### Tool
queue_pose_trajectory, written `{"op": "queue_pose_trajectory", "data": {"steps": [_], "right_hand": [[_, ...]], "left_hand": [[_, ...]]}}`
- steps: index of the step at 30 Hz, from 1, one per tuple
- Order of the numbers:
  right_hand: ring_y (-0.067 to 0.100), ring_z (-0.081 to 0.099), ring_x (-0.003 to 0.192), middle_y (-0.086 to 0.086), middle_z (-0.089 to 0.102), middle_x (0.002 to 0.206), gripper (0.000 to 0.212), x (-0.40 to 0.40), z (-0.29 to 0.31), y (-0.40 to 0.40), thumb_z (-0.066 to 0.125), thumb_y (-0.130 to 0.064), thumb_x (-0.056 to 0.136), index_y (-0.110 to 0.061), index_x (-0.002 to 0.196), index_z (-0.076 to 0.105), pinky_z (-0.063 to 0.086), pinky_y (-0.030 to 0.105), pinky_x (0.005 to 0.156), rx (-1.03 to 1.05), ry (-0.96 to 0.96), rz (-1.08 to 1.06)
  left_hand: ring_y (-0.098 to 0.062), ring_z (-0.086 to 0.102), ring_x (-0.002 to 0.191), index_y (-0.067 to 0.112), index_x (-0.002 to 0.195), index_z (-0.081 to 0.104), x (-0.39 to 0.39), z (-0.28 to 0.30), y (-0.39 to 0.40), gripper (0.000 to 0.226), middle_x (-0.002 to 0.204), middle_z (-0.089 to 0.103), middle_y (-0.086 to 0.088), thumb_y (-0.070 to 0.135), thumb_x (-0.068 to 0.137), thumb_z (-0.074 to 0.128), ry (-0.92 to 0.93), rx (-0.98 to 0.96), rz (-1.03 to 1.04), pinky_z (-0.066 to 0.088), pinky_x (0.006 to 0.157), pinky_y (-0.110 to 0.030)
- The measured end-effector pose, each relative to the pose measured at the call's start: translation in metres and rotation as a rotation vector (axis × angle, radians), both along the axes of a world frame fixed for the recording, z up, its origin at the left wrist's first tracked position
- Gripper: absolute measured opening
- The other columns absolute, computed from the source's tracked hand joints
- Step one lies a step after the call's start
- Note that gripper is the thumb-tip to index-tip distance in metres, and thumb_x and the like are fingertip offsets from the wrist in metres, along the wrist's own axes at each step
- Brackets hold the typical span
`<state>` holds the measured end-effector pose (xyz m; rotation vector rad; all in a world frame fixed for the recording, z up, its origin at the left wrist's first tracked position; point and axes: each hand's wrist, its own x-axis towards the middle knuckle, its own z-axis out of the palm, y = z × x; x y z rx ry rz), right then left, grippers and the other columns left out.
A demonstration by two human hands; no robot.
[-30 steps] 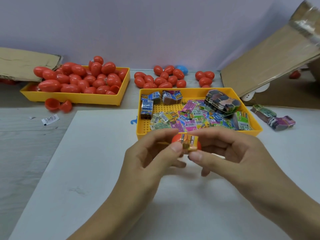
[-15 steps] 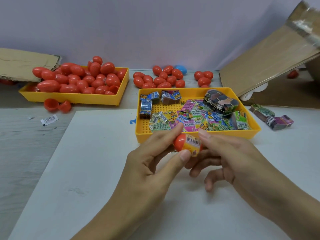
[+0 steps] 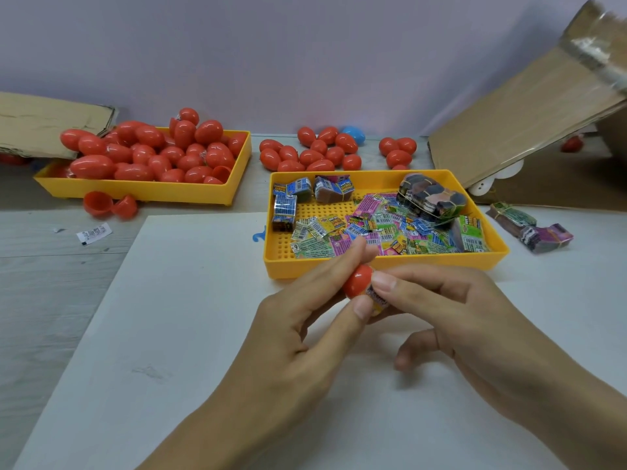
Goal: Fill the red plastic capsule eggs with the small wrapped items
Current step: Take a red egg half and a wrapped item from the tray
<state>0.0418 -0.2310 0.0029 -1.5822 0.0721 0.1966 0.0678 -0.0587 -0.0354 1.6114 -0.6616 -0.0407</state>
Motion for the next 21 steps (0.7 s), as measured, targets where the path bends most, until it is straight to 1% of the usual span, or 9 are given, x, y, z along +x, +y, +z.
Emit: {"op": "queue_pose_trajectory", "data": {"steps": [3, 7, 10, 11, 13, 16, 18, 19, 21], "right_hand": [[0.017, 0.071, 0.092, 0.006, 0.075, 0.091, 0.032, 0.0002, -0.0005, -0.0003, 0.067, -0.043, 0.075, -0.018, 0.092, 0.080, 0.052, 0.028, 0.049, -0.015, -0.006, 0.026], [0.015, 0.070, 0.092, 0.005, 0.076, 0.088, 0.031, -0.0008, -0.0002, -0.0002, 0.067, -0.043, 0.075, -0.019, 0.088, 0.081, 0.052, 0.028, 0.050, -0.034, -0.016, 0.038], [0.016, 0.070, 0.092, 0.005, 0.075, 0.089, 0.025, 0.0002, -0.0006, -0.0005, 0.077, -0.041, 0.078, -0.019, 0.090, 0.080, 0.052, 0.027, 0.050, -0.025, 0.005, 0.041], [0.017, 0.071, 0.092, 0.006, 0.075, 0.091, 0.025, 0.0007, -0.0004, 0.0000, 0.077, -0.040, 0.079, -0.018, 0.093, 0.080, 0.051, 0.027, 0.049, 0.016, 0.031, 0.048], [0.021, 0.071, 0.086, 0.011, 0.073, 0.094, 0.036, 0.0020, 0.0004, 0.0005, 0.069, -0.043, 0.078, -0.015, 0.097, 0.077, 0.050, 0.028, 0.045, 0.161, 0.124, 0.077], [0.022, 0.069, 0.072, 0.014, 0.070, 0.084, 0.033, 0.0021, 0.0011, -0.0015, 0.068, -0.043, 0.078, -0.013, 0.089, 0.077, 0.050, 0.026, 0.043, 0.261, 0.194, 0.116], [0.021, 0.069, 0.069, 0.013, 0.071, 0.081, 0.027, 0.0021, -0.0012, -0.0036, 0.072, -0.036, 0.077, -0.012, 0.089, 0.076, 0.051, 0.026, 0.044, 0.251, 0.127, 0.099], [0.020, 0.070, 0.071, 0.011, 0.072, 0.082, 0.024, 0.0017, -0.0027, -0.0040, 0.075, -0.030, 0.074, -0.013, 0.091, 0.076, 0.052, 0.027, 0.046, 0.205, 0.049, 0.060], [0.017, 0.070, 0.077, 0.005, 0.074, 0.087, 0.028, 0.0007, -0.0066, -0.0033, 0.081, -0.022, 0.068, -0.022, 0.094, 0.073, 0.055, 0.028, 0.052, -0.021, -0.174, -0.064]], "left_hand": [[-0.006, 0.052, 0.133, 0.028, 0.142, 0.049, 0.0001, 0.0000, -0.0011, 0.051, 0.139, 0.059, 0.016, 0.025, 0.092, 0.061, 0.017, -0.023, -0.005, 0.043, 0.109, -0.027], [-0.006, 0.053, 0.132, 0.029, 0.140, 0.051, 0.0012, -0.0022, -0.0010, 0.050, 0.137, 0.061, 0.017, 0.019, 0.093, 0.065, 0.028, -0.016, 0.001, 0.044, 0.108, -0.028], [-0.006, 0.053, 0.132, 0.033, 0.140, 0.052, 0.0010, -0.0034, -0.0005, 0.048, 0.137, 0.060, 0.019, 0.027, 0.093, 0.062, 0.026, -0.004, -0.004, 0.044, 0.108, -0.029], [-0.007, 0.053, 0.132, 0.036, 0.140, 0.053, 0.0006, -0.0032, -0.0010, 0.049, 0.137, 0.060, 0.019, 0.028, 0.093, 0.061, 0.025, -0.009, -0.004, 0.043, 0.109, -0.030], [-0.008, 0.052, 0.133, 0.039, 0.139, 0.055, 0.0004, -0.0024, -0.0014, 0.049, 0.137, 0.060, 0.018, 0.027, 0.092, 0.061, 0.019, -0.027, 0.011, 0.043, 0.110, -0.031], [-0.011, 0.050, 0.136, 0.035, 0.140, 0.054, 0.0001, -0.0020, -0.0013, 0.049, 0.139, 0.060, 0.015, 0.025, 0.092, 0.061, 0.028, -0.060, -0.006, 0.042, 0.112, -0.038], [-0.010, 0.050, 0.135, 0.036, 0.140, 0.054, -0.0004, -0.0015, -0.0010, 0.053, 0.140, 0.059, 0.014, 0.026, 0.089, 0.064, 0.096, -0.103, -0.039, 0.045, 0.109, -0.035], [-0.010, 0.053, 0.133, 0.035, 0.139, 0.055, -0.0010, -0.0008, -0.0004, 0.054, 0.140, 0.059, 0.012, 0.029, 0.087, 0.066, 0.157, -0.148, -0.045, 0.049, 0.104, -0.033], [-0.019, 0.067, 0.114, 0.033, 0.130, 0.064, -0.0014, 0.0010, -0.0002, 0.048, 0.128, 0.067, 0.002, 0.037, 0.082, 0.066, 0.290, -0.220, -0.036, 0.058, 0.087, -0.034]]}}
